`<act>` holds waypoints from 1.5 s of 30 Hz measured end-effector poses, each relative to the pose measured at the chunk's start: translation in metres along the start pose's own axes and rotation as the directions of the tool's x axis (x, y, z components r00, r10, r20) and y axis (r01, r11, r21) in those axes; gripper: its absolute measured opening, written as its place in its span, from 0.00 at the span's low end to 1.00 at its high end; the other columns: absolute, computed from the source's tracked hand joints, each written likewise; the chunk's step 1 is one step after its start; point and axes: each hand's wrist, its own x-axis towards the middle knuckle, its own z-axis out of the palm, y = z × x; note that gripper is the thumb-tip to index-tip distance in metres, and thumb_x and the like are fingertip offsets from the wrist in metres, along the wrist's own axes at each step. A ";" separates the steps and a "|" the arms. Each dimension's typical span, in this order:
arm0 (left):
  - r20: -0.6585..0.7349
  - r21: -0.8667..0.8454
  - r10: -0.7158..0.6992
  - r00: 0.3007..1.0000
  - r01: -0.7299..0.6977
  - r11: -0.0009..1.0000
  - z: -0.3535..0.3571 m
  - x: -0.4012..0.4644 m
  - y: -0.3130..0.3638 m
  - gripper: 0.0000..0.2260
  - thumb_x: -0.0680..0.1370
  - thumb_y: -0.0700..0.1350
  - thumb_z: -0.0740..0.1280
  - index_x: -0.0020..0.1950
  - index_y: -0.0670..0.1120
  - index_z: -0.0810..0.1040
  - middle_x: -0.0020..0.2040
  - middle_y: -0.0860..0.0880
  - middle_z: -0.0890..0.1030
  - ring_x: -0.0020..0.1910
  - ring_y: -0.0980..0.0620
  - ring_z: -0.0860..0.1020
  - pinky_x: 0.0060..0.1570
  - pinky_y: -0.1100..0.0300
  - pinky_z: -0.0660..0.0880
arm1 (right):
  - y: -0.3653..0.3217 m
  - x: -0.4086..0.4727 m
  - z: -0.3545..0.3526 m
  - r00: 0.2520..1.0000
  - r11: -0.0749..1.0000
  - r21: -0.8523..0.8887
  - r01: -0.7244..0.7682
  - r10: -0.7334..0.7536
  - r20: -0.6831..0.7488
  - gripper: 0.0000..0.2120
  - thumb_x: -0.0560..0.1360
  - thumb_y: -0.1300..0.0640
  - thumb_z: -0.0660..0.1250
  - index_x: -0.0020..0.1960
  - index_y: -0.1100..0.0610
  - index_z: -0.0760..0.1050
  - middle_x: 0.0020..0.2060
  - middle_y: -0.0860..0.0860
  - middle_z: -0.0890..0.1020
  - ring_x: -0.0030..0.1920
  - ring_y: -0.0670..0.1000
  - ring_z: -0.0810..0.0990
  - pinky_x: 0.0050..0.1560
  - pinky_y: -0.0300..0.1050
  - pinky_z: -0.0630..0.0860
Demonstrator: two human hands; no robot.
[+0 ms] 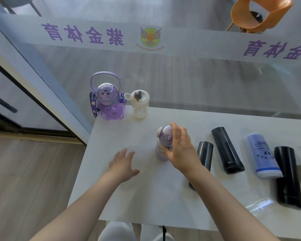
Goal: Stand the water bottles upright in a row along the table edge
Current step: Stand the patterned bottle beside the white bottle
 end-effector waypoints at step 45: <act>0.112 0.141 -0.074 0.991 0.058 0.988 0.021 0.011 -0.015 0.54 0.68 0.63 0.73 0.77 0.59 0.34 0.78 0.50 0.30 0.77 0.43 0.34 0.72 0.32 0.51 | 0.013 0.192 -0.004 0.995 0.995 -0.087 -0.047 0.054 0.080 0.42 0.72 0.41 0.67 0.77 0.47 0.48 0.72 0.55 0.60 0.67 0.62 0.66 0.65 0.56 0.68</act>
